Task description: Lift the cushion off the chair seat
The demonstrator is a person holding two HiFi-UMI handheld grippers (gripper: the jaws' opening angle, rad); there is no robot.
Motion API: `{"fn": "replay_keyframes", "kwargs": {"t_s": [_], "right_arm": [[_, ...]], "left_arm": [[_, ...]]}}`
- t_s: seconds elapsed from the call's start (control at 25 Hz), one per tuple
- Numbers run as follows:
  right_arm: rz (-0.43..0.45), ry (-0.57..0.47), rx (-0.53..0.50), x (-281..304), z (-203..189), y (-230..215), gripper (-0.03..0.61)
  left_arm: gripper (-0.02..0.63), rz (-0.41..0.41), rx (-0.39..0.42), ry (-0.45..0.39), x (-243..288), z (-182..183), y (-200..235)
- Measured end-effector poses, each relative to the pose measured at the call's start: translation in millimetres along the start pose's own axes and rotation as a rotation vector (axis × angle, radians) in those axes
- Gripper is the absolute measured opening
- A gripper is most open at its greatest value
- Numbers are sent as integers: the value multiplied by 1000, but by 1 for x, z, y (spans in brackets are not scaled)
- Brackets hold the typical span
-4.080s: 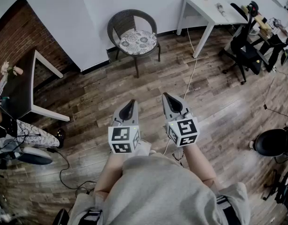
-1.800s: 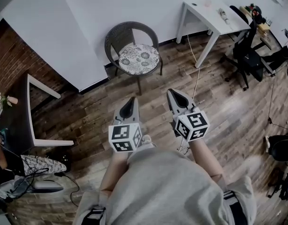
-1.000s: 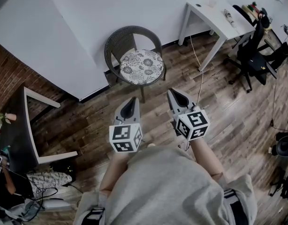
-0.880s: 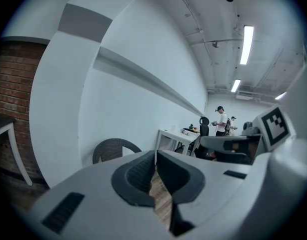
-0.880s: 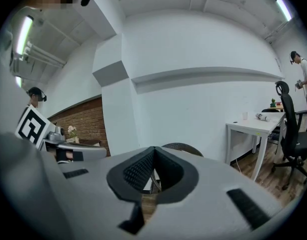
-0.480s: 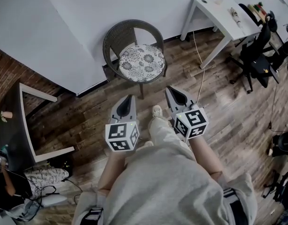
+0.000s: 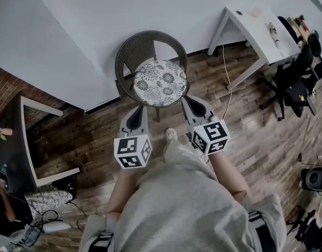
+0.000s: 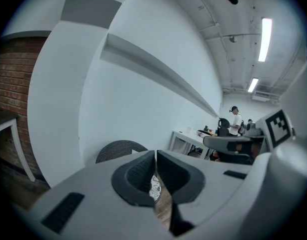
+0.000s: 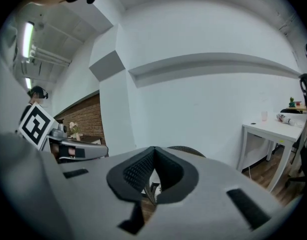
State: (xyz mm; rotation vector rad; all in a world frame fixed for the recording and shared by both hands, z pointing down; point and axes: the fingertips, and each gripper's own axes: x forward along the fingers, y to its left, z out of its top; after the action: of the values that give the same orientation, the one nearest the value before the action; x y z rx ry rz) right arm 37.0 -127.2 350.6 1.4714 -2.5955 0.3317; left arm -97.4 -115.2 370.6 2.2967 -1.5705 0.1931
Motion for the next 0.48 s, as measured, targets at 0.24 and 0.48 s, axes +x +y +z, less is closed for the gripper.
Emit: {"fn": "replay_keyframes", "kwargs": {"t_s": [0.24,0.48], "right_arm": [[35,26,-5,48,7,-36,0],[78,90,-1,94,-13,-69,0]], "left_arm": [[15,51,-25,12,50,12,15],[15,97,-49,52,96,4,24]]}}
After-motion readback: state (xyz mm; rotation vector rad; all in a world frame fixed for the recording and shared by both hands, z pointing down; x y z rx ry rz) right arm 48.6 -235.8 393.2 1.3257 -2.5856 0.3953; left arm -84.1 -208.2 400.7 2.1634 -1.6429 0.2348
